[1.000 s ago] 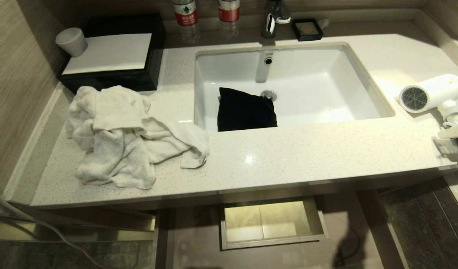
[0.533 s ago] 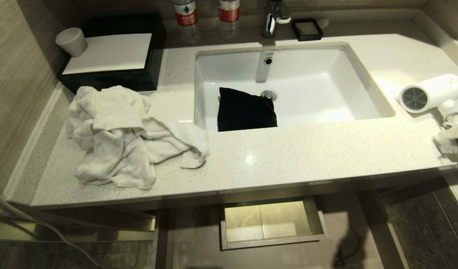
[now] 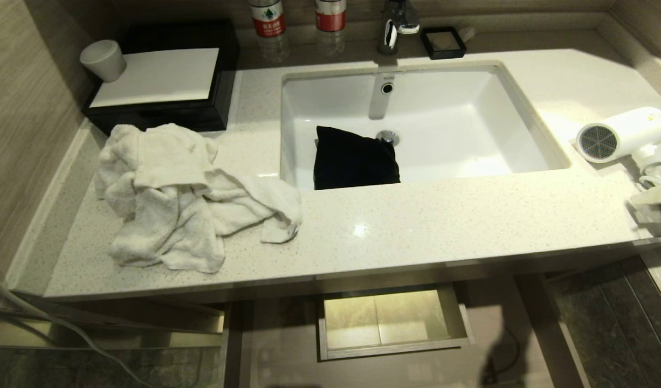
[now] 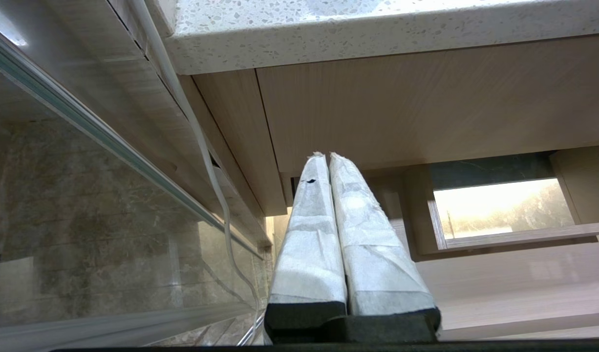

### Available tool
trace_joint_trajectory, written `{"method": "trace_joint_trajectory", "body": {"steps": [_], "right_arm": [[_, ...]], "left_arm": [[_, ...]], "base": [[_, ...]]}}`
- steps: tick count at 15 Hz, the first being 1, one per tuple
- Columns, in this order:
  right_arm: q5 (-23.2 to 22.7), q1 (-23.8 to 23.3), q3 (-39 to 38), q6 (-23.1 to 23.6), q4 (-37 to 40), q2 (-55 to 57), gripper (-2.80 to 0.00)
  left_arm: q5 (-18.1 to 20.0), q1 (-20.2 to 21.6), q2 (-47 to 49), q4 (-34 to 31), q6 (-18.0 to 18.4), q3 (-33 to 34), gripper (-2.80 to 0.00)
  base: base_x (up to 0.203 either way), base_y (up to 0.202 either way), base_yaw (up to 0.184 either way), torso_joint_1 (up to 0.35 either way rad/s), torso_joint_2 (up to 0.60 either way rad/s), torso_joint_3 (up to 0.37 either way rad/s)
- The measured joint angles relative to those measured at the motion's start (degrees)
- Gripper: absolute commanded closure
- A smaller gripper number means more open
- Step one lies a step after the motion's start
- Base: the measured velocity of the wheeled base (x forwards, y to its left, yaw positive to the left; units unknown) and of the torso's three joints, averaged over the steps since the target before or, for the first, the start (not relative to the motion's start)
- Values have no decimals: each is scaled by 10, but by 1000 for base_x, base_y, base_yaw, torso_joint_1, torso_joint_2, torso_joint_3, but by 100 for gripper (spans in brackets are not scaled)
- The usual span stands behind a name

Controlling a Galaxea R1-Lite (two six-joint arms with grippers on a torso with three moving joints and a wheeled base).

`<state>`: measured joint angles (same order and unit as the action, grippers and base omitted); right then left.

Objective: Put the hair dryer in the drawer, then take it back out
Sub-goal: Pick up the hairdryer

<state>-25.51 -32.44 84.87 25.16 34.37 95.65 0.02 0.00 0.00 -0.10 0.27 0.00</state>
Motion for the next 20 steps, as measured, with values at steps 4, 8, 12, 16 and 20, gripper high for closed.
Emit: {"method": "trace_joint_trajectory", "body": {"steps": [4,8,12,16,20], "right_arm": [[0,0,-3,7,0,2,-280],[0,0,-2,19,-5,7,0],[0,0,-7,54,-2,7,0],[1,0,-6,56,-4,3,0],[2,0,-9,54,0,-17,0]], "left_arm": [[0,0,0,0,0,0,0],[0,0,0,0,0,0,0],[0,0,0,0,0,0,0],[0,0,0,0,0,0,0],[0,0,0,0,0,0,0]], "base": [[0,0,0,0,0,0],[0,0,0,0,0,0],[0,0,0,0,0,0],[0,0,0,0,0,0],[0,0,0,0,0,0]]}}
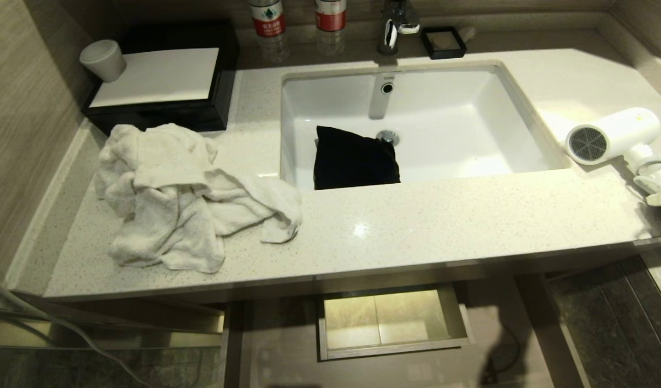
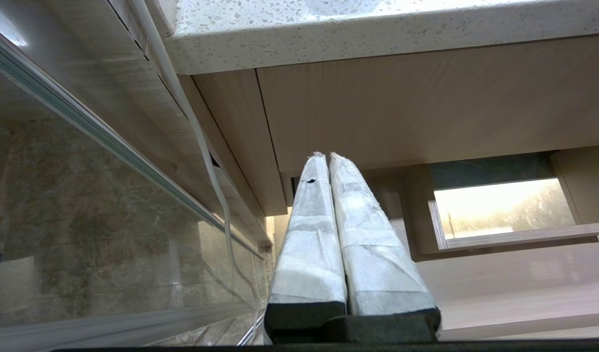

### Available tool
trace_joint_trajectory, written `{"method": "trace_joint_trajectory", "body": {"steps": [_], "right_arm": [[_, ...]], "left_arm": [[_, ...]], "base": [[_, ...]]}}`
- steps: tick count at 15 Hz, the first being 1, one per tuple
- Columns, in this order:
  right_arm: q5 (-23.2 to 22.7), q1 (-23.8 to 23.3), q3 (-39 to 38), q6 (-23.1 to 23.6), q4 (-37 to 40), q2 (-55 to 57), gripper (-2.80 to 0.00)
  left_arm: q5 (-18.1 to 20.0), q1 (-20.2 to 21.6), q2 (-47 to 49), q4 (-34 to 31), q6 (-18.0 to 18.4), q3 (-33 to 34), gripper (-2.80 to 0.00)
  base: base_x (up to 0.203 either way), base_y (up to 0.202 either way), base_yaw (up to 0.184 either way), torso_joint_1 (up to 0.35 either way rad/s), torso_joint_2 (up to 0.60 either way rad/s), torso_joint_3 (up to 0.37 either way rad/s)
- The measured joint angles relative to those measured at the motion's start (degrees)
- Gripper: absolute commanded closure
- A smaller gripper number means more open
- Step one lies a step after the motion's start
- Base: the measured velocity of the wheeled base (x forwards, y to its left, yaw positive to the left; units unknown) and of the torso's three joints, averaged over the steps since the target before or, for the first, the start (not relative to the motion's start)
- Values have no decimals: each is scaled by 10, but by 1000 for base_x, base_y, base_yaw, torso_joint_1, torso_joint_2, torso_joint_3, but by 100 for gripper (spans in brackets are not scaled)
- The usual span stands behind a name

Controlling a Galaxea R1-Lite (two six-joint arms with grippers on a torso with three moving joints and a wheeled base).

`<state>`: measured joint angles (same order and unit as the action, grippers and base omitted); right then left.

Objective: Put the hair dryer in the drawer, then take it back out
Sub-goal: Pick up the hairdryer

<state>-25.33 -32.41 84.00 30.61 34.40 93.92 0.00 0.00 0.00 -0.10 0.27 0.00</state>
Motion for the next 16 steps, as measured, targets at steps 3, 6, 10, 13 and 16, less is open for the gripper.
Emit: {"method": "trace_joint_trajectory", "body": {"steps": [3,6,10,13,16], "right_arm": [[0,0,-8,0,1,-26,0],[2,0,-12,0,12,-56,0],[3,0,-30,0,17,-100,0],[2,-1,-53,0,18,-140,0],[2,-8,-64,0,17,-171,0]], "left_arm": [[0,0,0,0,0,0,0],[0,0,0,0,0,0,0],[0,0,0,0,0,0,0],[0,0,0,0,0,0,0],[0,0,0,0,0,0,0]], "base": [[0,0,0,0,0,0],[0,0,0,0,0,0],[0,0,0,0,0,0],[0,0,0,0,0,0],[0,0,0,0,0,0]]}}
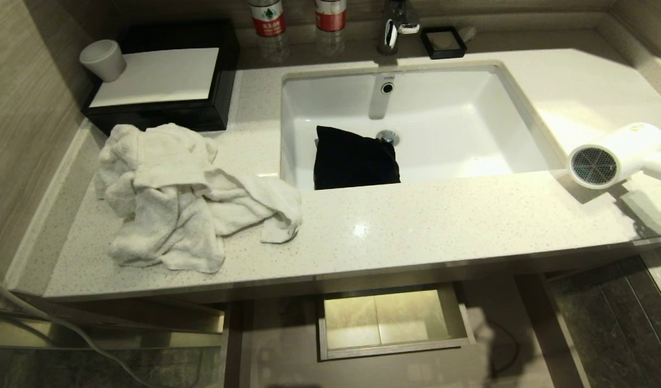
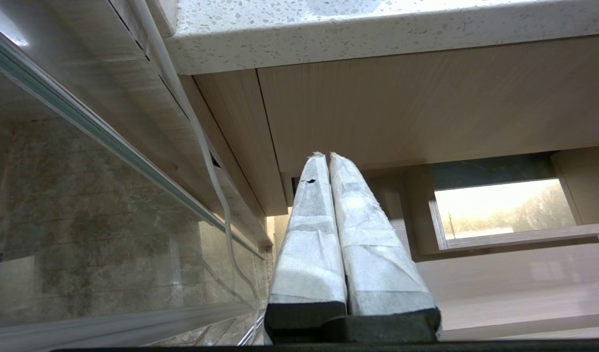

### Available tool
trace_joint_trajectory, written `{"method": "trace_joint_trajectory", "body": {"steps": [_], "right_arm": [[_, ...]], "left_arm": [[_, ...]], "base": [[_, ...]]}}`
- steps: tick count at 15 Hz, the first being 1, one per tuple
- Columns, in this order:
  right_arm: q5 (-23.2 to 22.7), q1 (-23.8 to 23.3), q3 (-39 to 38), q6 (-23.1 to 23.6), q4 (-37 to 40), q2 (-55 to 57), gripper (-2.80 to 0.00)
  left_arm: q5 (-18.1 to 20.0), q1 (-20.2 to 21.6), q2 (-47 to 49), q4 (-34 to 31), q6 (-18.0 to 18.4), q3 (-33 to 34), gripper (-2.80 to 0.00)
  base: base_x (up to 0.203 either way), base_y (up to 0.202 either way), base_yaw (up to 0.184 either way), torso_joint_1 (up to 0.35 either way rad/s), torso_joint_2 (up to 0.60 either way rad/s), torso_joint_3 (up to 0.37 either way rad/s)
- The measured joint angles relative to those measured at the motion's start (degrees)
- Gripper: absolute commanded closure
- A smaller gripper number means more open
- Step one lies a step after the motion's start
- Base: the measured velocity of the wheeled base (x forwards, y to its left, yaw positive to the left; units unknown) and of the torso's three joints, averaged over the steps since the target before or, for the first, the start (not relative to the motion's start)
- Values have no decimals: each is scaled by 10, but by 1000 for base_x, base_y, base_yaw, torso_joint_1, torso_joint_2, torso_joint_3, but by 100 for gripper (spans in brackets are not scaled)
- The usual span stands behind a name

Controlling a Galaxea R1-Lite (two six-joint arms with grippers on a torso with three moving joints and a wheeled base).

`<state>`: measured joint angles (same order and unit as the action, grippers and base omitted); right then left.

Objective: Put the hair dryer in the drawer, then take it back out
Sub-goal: Pick up the hairdryer, then put it into the drawer

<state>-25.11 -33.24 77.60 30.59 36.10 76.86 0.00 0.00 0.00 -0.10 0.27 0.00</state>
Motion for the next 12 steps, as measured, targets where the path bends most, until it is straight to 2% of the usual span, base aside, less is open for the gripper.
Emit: {"method": "trace_joint_trajectory", "body": {"steps": [12], "right_arm": [[1,-4,-52,1,13,-81,0]], "left_arm": [[0,0,0,0,0,0,0]], "base": [[0,0,0,0,0,0]]}}
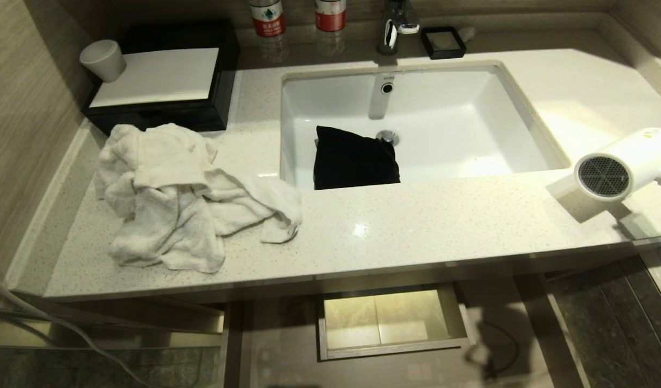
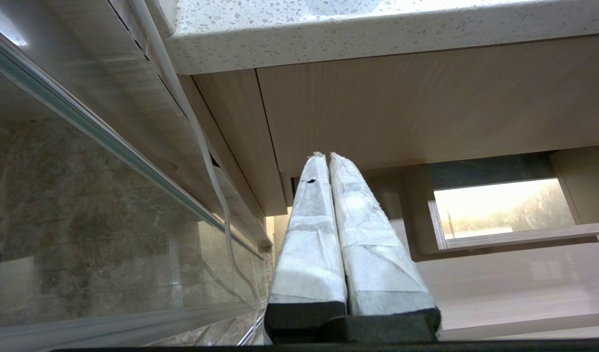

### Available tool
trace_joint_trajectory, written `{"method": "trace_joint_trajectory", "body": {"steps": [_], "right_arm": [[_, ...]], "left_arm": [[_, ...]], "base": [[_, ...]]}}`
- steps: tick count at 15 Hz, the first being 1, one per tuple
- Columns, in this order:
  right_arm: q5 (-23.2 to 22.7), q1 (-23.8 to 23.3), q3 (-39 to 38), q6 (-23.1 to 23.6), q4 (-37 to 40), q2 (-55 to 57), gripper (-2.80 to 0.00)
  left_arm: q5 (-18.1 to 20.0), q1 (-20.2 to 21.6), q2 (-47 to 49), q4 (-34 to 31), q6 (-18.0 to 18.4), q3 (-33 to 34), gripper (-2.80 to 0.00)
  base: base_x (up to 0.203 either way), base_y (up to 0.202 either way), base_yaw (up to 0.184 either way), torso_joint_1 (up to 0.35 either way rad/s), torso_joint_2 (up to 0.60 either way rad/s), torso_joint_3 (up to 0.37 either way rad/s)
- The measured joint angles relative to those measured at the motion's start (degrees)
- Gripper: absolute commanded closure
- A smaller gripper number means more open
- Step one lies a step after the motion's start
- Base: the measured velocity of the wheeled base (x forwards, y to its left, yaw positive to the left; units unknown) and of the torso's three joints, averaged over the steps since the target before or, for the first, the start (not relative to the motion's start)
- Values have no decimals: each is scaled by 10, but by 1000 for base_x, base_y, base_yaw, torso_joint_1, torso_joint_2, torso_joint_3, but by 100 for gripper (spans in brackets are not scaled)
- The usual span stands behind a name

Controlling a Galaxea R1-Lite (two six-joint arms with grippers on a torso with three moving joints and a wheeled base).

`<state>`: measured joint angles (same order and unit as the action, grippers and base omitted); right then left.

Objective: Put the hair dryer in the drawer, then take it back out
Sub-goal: Put it into the drawer

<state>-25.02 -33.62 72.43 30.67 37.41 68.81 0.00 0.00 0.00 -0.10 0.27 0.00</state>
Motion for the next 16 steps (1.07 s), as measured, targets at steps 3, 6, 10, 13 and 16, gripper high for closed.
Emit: {"method": "trace_joint_trajectory", "body": {"steps": [3,6,10,13,16], "right_arm": [[-1,0,-4,0,-1,-8,0],[-1,1,-5,0,-1,-13,0],[0,0,-15,0,-6,-21,0],[-1,0,-22,0,-7,-29,0],[-1,0,-33,-1,-6,-39,0]], "left_arm": [[0,0,0,0,0,0,0],[0,0,0,0,0,0,0],[0,0,0,0,0,0,0],[0,0,0,0,0,0,0],[0,0,0,0,0,0,0]], "base": [[0,0,0,-84,59,-51],[0,0,0,-302,142,-146],[0,0,0,-327,121,-199],[0,0,0,-318,84,-223],[0,0,0,-299,45,-254]]}}
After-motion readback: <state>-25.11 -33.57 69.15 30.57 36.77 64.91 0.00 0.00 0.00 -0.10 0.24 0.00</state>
